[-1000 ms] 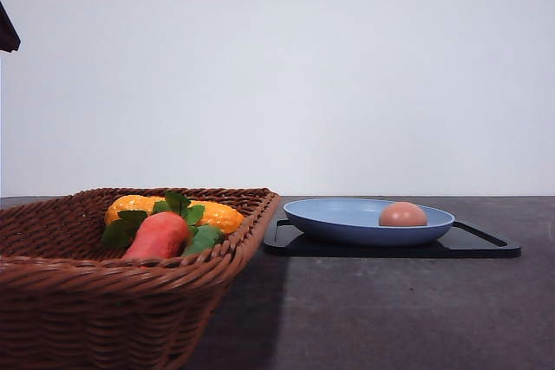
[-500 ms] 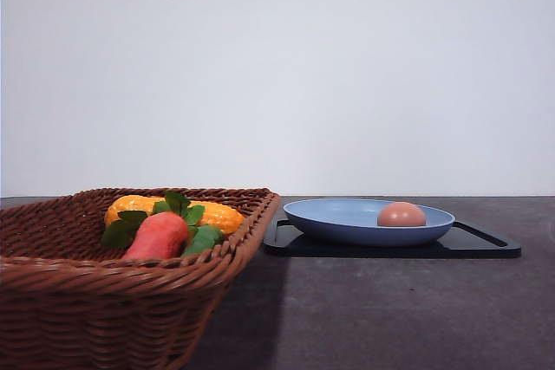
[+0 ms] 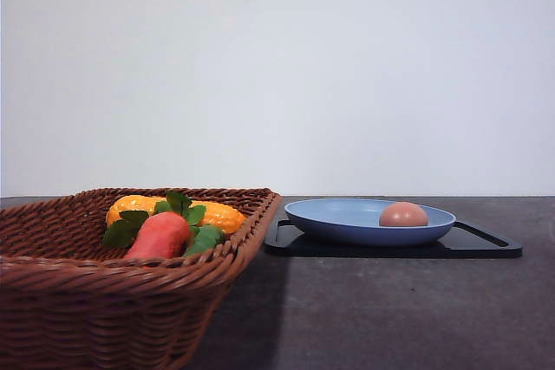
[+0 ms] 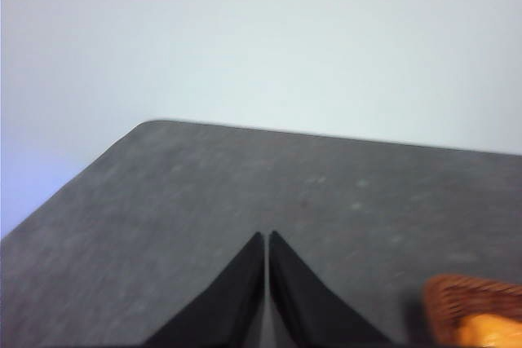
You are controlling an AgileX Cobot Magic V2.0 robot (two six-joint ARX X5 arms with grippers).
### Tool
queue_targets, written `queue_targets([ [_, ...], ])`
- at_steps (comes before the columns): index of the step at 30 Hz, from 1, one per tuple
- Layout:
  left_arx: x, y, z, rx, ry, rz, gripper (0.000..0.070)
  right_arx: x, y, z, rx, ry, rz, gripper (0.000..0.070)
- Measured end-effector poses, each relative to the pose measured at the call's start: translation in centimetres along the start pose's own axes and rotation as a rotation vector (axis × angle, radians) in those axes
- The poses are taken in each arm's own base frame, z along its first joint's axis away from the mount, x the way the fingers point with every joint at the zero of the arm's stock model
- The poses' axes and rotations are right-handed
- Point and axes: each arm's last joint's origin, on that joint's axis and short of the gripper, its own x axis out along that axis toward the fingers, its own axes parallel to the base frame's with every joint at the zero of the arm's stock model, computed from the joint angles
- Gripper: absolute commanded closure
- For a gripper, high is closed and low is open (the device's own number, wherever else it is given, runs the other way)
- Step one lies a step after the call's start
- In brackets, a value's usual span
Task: Transfer egg from basket to plate and serve
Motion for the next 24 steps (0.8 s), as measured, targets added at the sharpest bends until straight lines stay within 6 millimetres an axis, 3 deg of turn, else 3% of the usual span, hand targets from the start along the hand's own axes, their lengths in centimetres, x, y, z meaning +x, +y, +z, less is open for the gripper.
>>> queue_targets([
  [5,1.4,0.4,-3.9,-0.026,0.077,0.038,0.07,0.0,0.0,0.0,0.001,0.0,0.0,0.07],
  [9,1.8,0.5,-5.9,-0.032,0.135,0.049,0.07,0.0,0.0,0.0,0.001,0.0,0.0,0.07],
  [24,2.0,0.5,-6.0,-0.074,0.118,0.048,0.07,0.0,0.0,0.0,0.001,0.0,0.0,0.07],
])
